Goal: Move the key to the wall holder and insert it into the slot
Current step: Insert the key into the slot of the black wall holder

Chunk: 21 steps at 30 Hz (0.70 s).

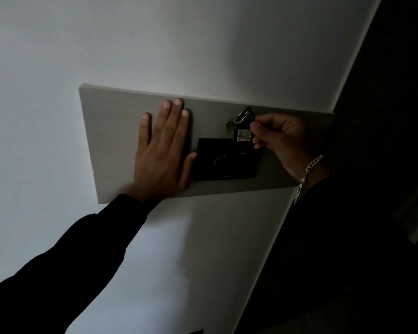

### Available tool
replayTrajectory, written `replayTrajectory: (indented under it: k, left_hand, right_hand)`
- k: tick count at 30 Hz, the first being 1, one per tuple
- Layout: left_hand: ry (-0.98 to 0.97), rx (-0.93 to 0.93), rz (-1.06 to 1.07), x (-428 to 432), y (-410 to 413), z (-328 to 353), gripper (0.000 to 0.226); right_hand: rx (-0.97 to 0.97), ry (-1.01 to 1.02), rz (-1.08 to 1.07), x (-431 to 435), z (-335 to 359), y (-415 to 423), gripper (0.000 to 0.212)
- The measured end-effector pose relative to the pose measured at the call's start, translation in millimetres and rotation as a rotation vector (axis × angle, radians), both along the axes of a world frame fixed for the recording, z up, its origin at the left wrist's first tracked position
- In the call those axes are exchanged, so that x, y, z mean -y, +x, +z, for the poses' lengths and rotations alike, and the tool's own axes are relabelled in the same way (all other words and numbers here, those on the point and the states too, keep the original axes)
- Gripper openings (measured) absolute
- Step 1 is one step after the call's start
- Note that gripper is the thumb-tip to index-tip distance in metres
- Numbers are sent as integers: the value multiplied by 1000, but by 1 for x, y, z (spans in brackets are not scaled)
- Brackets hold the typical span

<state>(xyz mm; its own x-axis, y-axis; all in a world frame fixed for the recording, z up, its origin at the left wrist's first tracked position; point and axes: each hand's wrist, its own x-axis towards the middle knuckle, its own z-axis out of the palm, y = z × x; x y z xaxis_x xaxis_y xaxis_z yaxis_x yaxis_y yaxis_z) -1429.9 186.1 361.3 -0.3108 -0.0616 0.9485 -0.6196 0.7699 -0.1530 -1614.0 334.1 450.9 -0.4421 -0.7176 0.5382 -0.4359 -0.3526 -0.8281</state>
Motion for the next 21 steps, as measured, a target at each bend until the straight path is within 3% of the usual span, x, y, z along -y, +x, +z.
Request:
replayTrajectory:
  k: [9, 15, 21]
  left_hand:
    - [-113, 10, 319, 10, -12, 16, 71]
    - [-139, -11, 398, 12, -16, 13, 71]
    - [-168, -15, 413, 11, -17, 13, 72]
  right_hand:
    - [7, -67, 145, 16, 3, -46, 13]
    - [-14, -45, 161, 24, -19, -57, 15]
    - [-246, -42, 19, 21, -21, -63, 17]
